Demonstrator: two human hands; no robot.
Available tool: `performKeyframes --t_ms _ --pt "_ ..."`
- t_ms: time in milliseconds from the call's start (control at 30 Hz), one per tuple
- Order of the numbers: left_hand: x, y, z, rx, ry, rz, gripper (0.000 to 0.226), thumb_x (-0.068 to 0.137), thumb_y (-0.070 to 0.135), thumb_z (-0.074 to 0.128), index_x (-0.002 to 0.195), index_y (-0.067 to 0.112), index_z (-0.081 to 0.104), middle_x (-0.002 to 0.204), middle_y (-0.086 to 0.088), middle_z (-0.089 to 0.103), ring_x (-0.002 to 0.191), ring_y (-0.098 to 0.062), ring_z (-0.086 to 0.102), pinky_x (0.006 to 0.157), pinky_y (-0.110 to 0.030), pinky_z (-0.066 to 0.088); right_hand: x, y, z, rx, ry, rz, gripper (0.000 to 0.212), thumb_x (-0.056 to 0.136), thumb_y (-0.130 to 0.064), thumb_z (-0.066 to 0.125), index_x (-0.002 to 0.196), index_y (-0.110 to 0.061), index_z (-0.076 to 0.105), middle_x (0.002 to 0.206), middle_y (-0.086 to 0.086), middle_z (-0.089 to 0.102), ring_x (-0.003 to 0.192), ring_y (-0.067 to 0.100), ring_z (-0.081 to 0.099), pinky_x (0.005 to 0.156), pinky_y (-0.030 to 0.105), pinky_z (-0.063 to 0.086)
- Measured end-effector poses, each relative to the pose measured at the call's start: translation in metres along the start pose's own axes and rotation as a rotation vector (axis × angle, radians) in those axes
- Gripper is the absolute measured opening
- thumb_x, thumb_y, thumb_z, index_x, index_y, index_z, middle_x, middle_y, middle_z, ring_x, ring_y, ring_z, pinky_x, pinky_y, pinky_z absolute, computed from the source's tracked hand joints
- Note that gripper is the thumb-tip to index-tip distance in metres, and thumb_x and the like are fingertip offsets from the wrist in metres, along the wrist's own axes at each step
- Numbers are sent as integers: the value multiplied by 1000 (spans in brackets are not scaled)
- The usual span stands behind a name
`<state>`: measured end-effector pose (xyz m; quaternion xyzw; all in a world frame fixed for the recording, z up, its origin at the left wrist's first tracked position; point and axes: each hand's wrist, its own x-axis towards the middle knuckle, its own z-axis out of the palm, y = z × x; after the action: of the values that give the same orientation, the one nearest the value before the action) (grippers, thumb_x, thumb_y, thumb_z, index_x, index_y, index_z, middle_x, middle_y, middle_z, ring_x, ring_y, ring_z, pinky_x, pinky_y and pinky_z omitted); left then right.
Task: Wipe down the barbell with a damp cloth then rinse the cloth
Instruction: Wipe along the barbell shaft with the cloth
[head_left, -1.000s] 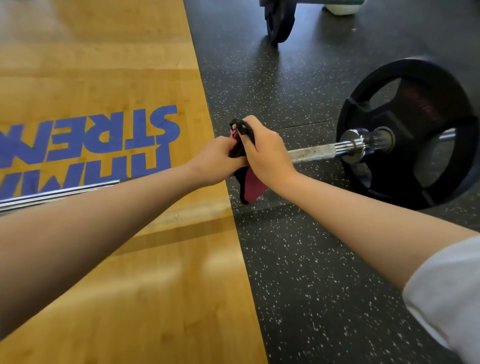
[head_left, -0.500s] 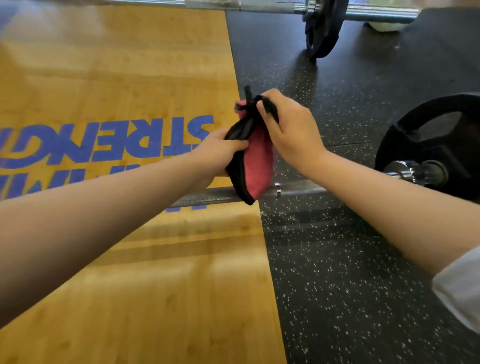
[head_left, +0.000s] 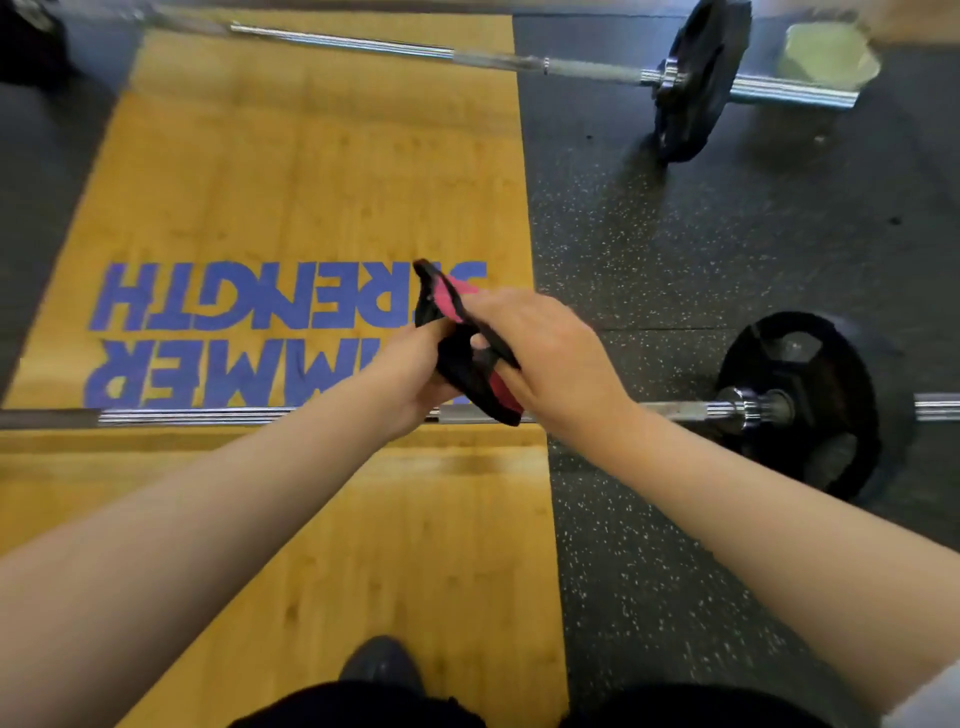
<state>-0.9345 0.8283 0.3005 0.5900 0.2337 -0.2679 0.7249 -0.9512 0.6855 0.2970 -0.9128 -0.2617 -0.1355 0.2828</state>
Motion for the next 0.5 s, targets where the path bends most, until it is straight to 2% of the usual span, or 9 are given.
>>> performKeyframes --t_ms 33,67,167,267,367,500 --pt "-17 13 -4 -44 -9 -6 22 100 17 43 89 12 60 63 4 67 61 -9 64 50 -19 50 5 -19 -5 -24 -30 -56 38 91 -25 48 115 -3 66 117 10 68 110 27 62 94 37 45" --pt "-34 26 -9 -90 -22 -18 24 100 20 41 89 12 61 66 3 68 62 -9 64 53 -20 52 9 -37 -8 -60 -60 -106 39 90 -25 49 117 -4 66 121 10 66 114 28 61 97 40 45" --pt "-85 63 -29 -252 -30 -56 36 100 34 42 115 8 62 103 -7 69 96 -18 66 83 -29 56 21 -94 -26 -110 -120 -160 40 92 -27 45 120 -7 66 131 10 61 125 28 54 107 44 35" --pt "-129 91 -53 -361 -24 -86 44 100 38 42 122 6 61 116 -9 68 108 -21 65 97 -35 50 45 -145 -49 -100 -149 -184 40 90 -24 49 123 -8 64 135 9 57 130 27 50 111 44 30" --pt "-166 122 -72 -482 -4 -127 46 100 39 42 121 5 62 113 -10 68 108 -23 64 99 -36 47 69 -185 -66 -115 -192 -185 41 88 -21 48 124 -8 63 137 9 56 132 26 47 113 44 28" --pt "-201 155 -99 -589 49 -133 47 101 35 33 112 2 65 108 -13 70 98 -24 68 89 -35 50 96 -226 -80 -107 -261 -157 45 84 -21 51 126 -9 61 139 8 54 135 26 43 115 44 25"
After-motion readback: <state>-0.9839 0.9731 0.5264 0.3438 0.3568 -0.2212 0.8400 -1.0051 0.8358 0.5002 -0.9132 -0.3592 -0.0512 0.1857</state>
